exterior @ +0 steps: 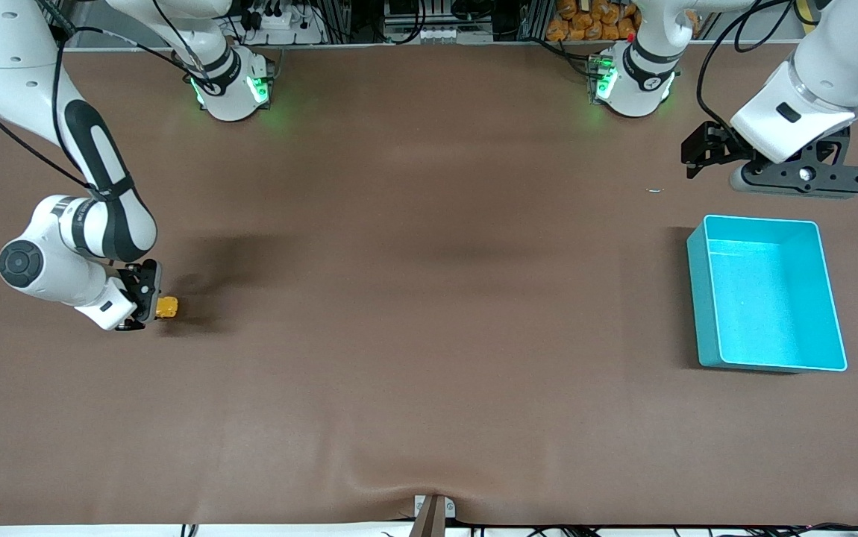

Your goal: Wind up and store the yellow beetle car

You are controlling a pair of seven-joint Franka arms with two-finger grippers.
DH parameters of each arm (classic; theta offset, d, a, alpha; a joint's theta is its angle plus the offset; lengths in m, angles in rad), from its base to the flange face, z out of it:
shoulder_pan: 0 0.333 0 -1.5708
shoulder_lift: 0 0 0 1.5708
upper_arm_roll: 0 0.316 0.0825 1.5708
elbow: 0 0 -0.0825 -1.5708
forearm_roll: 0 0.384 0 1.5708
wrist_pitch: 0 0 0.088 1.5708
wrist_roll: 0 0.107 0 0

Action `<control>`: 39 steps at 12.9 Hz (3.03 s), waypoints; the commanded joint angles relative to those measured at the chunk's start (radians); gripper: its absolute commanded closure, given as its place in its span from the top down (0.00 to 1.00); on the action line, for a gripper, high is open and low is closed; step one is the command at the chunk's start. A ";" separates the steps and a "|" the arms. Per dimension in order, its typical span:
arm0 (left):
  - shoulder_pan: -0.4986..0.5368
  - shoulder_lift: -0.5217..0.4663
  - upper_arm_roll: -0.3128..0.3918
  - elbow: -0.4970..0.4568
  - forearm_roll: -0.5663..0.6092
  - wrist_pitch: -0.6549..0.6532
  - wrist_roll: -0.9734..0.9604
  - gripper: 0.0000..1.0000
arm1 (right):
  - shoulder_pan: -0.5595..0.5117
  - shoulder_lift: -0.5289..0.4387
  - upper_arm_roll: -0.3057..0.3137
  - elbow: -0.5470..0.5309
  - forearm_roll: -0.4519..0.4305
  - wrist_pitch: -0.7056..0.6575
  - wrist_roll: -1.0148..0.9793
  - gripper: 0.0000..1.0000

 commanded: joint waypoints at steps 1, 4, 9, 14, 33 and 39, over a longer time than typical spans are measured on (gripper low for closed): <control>0.006 -0.006 -0.002 -0.005 -0.016 -0.005 -0.008 1.00 | -0.018 0.008 0.009 0.009 0.001 0.007 -0.037 0.51; 0.006 -0.004 -0.002 -0.005 -0.016 -0.005 -0.008 1.00 | -0.020 0.014 0.009 0.007 0.001 0.009 -0.037 0.36; 0.006 -0.006 -0.002 -0.014 -0.016 -0.005 -0.006 1.00 | -0.022 0.022 0.009 0.009 0.001 0.022 -0.037 0.32; 0.007 -0.006 -0.002 -0.014 -0.017 -0.005 -0.005 1.00 | -0.038 0.028 0.009 0.009 0.001 0.022 -0.044 0.32; 0.024 -0.011 0.008 -0.014 -0.042 -0.005 0.009 1.00 | -0.150 0.059 0.009 0.036 0.003 0.032 -0.113 0.33; 0.024 -0.009 0.009 -0.014 -0.042 -0.005 0.011 1.00 | -0.178 0.079 0.009 0.065 0.004 0.032 -0.165 0.34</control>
